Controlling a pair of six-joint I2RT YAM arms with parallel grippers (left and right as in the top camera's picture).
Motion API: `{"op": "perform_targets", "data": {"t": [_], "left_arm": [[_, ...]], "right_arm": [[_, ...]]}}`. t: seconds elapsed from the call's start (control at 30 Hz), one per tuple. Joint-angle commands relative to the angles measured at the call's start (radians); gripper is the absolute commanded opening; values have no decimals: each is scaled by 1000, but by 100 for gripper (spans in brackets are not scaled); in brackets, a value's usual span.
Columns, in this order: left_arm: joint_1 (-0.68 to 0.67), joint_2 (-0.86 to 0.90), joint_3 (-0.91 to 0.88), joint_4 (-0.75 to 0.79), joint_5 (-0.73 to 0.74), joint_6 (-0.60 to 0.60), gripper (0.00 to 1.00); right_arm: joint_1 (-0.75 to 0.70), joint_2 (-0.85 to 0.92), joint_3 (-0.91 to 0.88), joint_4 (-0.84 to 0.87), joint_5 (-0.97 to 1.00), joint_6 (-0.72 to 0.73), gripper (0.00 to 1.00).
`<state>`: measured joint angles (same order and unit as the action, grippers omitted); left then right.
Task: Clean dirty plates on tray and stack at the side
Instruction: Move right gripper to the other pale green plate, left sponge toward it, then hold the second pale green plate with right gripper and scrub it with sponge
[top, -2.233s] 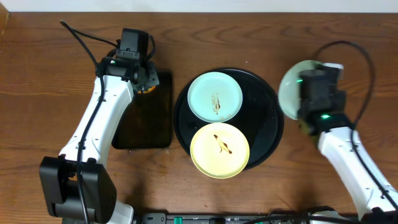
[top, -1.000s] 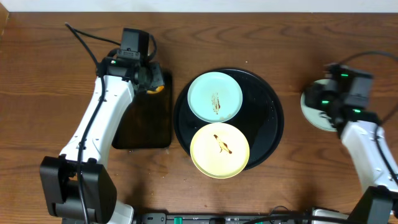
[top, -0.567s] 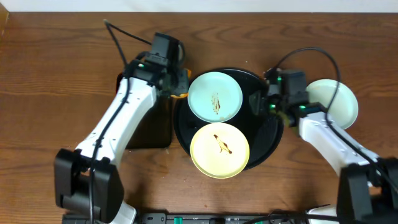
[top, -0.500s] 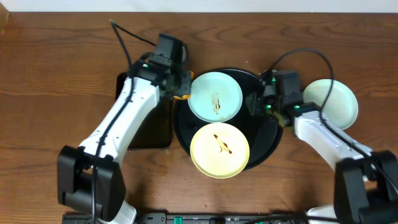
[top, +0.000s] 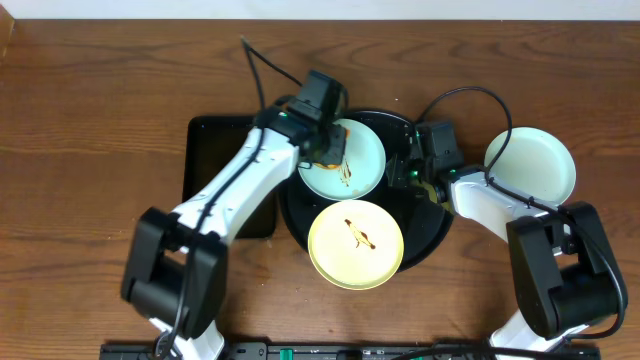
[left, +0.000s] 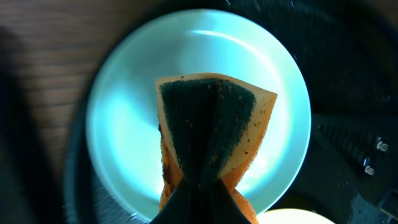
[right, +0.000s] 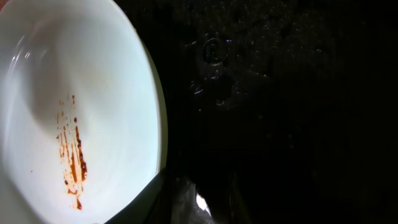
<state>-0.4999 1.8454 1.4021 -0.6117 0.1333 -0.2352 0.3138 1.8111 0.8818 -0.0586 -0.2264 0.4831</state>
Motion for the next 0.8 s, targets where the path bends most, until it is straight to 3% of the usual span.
{"op": "perform_targets", "data": {"t": [0.0, 0.27, 0.4, 0.77], "left_arm": [[-35, 45, 1, 20, 24, 2, 7], [-56, 95, 1, 28, 24, 2, 7], [-56, 117, 1, 36, 24, 2, 7], [-56, 127, 0, 53, 24, -42, 8]], "right_arm": [[21, 22, 8, 7, 4, 34, 27], [21, -33, 8, 21, 7, 36, 28], [21, -80, 8, 58, 13, 33, 33], [90, -24, 8, 33, 17, 55, 32]]}}
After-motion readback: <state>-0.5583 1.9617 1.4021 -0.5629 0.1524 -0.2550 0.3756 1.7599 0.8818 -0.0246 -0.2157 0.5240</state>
